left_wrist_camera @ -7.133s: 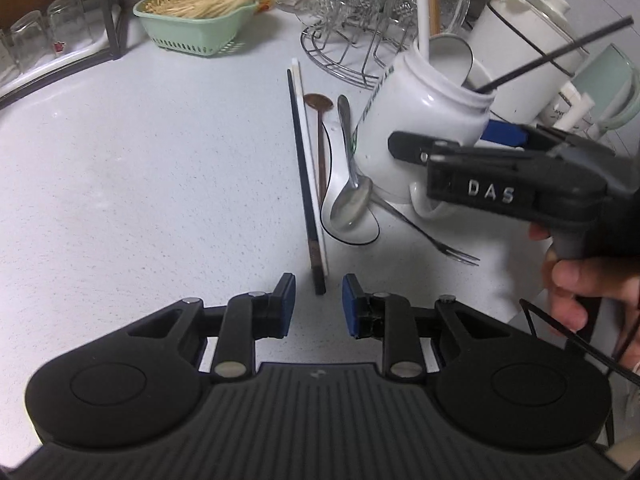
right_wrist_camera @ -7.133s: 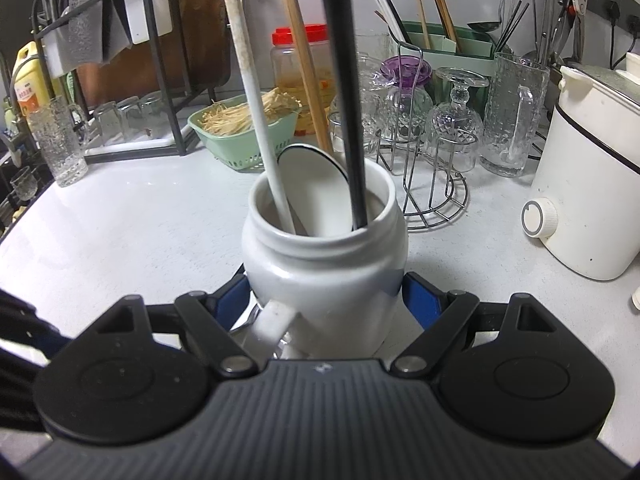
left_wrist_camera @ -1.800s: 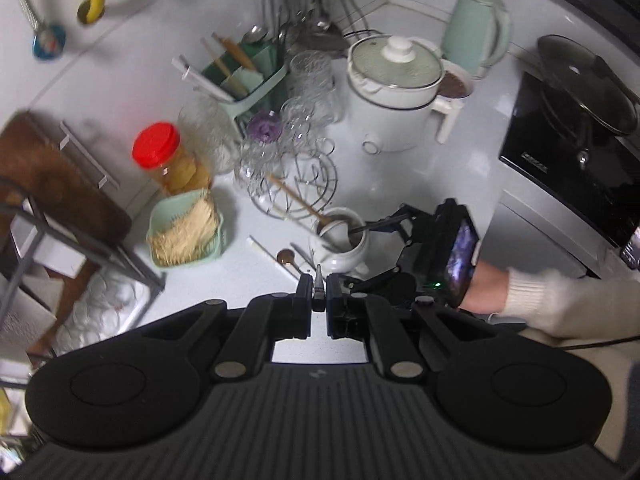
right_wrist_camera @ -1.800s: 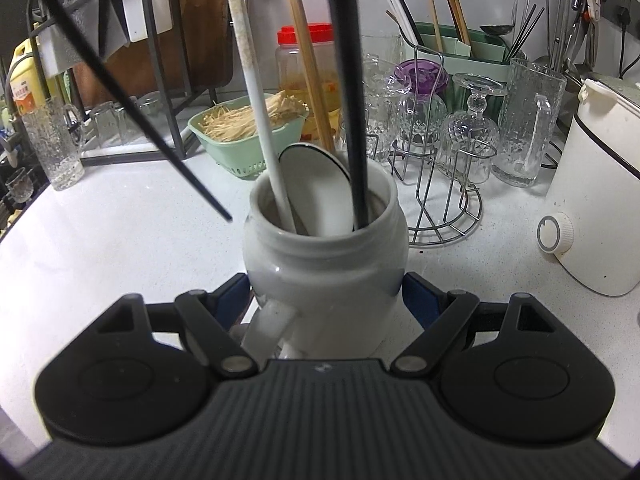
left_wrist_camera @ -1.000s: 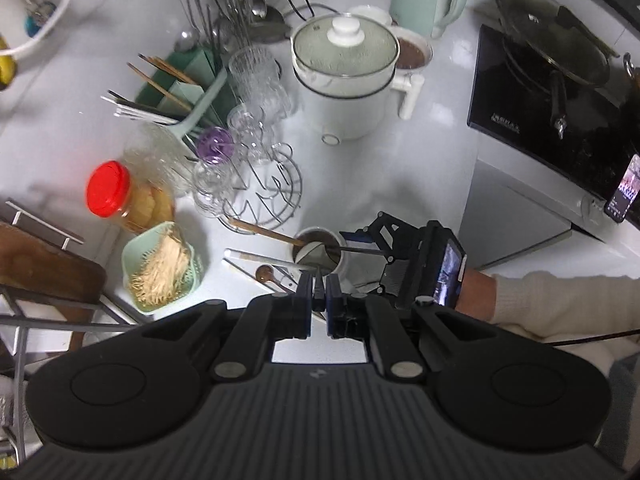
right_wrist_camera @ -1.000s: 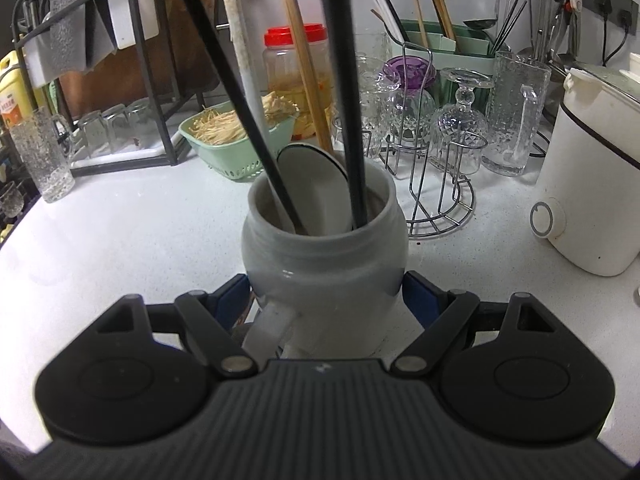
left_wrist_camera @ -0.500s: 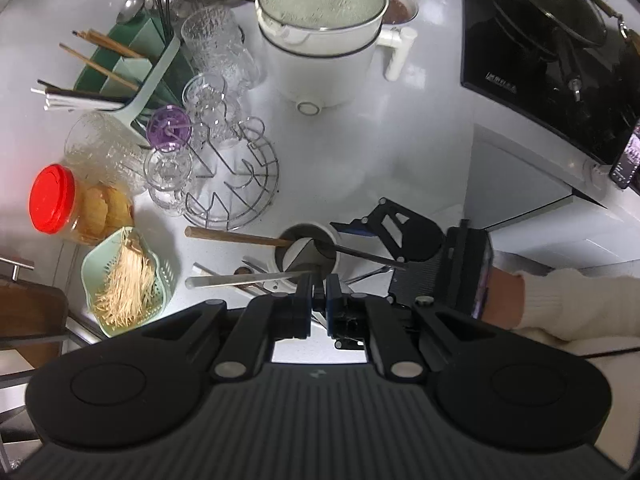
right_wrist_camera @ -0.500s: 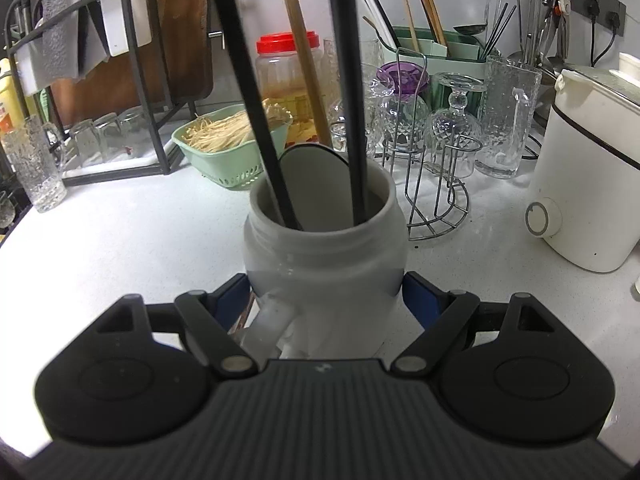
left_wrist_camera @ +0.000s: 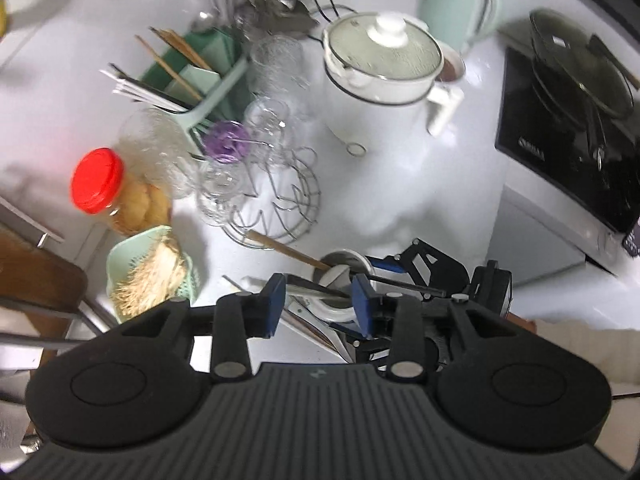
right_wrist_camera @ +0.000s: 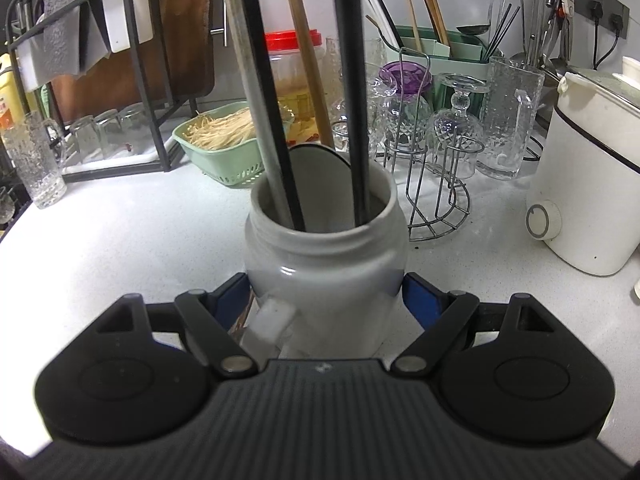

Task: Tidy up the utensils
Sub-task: 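Open the left gripper to release the black chopstick and withdraw, then move the left gripper down to the steel spoon and close on it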

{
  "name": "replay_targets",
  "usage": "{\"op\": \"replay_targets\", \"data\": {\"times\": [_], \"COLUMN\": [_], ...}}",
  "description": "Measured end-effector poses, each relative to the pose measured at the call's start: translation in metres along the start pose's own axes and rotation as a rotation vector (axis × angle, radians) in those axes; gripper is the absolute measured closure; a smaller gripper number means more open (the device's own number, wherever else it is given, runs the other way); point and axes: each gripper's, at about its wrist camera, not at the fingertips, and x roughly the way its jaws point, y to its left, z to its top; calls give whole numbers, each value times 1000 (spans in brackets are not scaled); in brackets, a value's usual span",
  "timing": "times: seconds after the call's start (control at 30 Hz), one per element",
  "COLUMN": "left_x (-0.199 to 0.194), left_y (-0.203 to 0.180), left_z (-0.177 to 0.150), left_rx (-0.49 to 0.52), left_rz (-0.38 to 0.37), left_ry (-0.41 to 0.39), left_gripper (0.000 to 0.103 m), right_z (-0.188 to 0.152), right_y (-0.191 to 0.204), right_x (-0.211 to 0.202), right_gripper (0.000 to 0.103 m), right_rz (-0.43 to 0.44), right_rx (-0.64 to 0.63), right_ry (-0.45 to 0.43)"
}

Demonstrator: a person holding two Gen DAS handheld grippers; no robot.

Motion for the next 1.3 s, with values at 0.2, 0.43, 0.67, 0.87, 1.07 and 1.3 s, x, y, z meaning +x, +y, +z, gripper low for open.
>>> {"op": "replay_targets", "data": {"times": [0.2,0.43,0.67,0.87,1.07,1.3], "left_x": [-33,-70,-70,-47,-17,42], "left_y": [2,-9,0,22,32,6], "left_z": [-22,-65,-124,-177,-212,-236], "left_rx": [-71,-116,-284,-480,-619,-749], "left_rz": [61,148,170,137,126,42], "left_ry": [-99,-215,-255,-232,-245,-271], "left_gripper": [53,53,53,53,53,53], "right_z": [0,2,2,-2,-2,-2], "right_y": [-1,-3,-4,-4,-10,-28], "right_x": [0,1,2,0,-1,-6], "right_gripper": [18,18,18,18,18,18], "right_rz": [7,20,28,33,57,55], "right_rx": [5,-4,-17,-20,-28,-21], "right_ry": [-1,5,4,-17,-18,6]}}
